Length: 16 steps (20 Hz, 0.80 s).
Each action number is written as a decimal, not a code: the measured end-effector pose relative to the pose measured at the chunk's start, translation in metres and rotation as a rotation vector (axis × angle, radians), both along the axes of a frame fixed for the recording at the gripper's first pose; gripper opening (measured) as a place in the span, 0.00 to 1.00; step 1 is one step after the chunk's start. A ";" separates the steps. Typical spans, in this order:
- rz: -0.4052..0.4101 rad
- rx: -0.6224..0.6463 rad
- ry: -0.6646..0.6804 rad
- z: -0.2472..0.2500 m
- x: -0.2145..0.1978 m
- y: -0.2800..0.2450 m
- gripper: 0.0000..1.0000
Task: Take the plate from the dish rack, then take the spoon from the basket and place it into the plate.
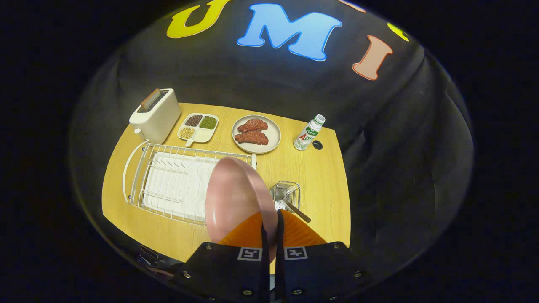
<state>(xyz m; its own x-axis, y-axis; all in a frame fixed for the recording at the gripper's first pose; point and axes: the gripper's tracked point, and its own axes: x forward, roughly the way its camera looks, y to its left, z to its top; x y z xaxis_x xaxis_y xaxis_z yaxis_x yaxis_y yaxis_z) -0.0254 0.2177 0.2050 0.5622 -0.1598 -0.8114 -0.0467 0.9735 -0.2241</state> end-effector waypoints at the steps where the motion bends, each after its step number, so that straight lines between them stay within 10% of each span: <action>1: -0.005 0.021 0.002 -0.004 -0.010 -0.002 0.05; 16: -0.022 0.270 0.154 -0.114 -0.103 0.004 0.05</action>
